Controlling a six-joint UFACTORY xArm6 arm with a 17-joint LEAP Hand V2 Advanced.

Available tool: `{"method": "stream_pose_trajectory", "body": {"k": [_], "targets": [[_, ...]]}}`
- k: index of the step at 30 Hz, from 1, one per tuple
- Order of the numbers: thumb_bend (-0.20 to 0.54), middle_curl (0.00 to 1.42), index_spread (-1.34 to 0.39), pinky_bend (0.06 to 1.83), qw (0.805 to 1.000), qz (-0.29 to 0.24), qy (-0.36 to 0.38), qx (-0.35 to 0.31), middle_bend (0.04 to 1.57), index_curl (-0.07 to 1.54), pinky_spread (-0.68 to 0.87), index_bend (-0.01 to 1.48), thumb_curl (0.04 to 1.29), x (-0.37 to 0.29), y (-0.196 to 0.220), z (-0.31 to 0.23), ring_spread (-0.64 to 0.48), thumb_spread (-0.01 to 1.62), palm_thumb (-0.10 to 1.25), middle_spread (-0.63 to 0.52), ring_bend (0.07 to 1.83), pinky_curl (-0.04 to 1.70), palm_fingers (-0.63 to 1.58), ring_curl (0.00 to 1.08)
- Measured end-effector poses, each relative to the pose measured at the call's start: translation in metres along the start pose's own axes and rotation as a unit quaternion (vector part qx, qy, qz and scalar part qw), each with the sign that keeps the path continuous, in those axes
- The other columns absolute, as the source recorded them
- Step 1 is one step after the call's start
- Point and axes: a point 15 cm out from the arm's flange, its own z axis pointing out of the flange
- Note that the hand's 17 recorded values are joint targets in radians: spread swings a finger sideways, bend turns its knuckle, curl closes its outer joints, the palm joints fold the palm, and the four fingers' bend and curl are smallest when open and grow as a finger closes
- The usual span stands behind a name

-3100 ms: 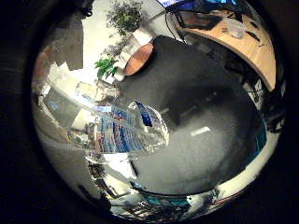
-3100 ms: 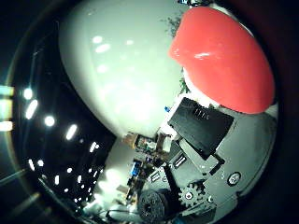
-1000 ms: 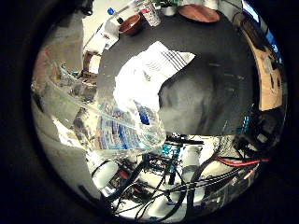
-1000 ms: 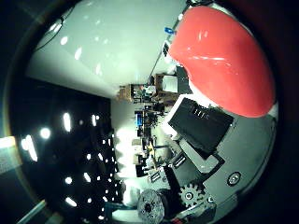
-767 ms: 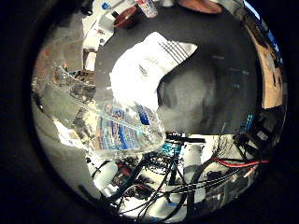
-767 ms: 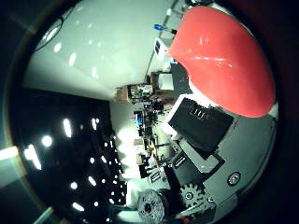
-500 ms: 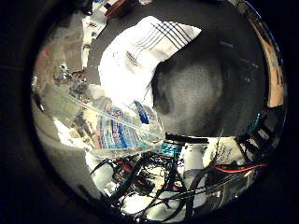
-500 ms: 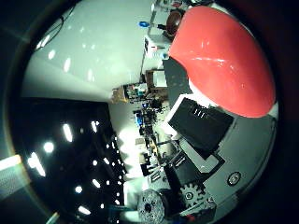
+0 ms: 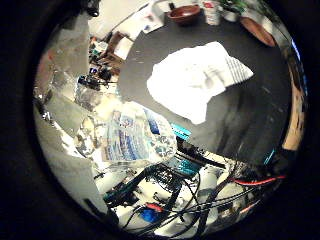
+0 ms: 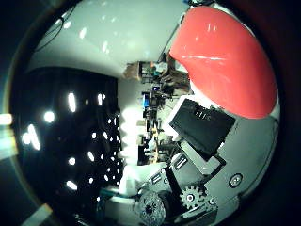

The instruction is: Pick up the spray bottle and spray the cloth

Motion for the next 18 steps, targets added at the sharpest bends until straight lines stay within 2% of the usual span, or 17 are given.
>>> {"method": "stream_pose_trajectory", "body": {"k": [4,11,18], "targets": [[-0.017,0.77,-0.28,1.33,0.998,-0.058,-0.023,0.004,1.35,0.76,-0.29,1.15,1.07,-0.019,-0.01,0.036,-0.2,0.41,1.04,-0.2,1.47,0.68,1.18,0.66],[-0.019,0.77,-0.28,1.33,0.989,-0.146,-0.004,0.026,1.35,0.76,-0.29,1.15,1.07,-0.018,-0.04,0.097,-0.2,0.4,1.04,-0.2,1.47,0.68,1.18,0.66],[-0.019,0.77,-0.28,1.32,0.981,-0.194,-0.024,0.014,1.36,0.76,-0.3,1.15,1.06,-0.01,-0.068,0.146,-0.2,0.4,1.03,-0.2,1.46,0.68,1.17,0.67]]}}
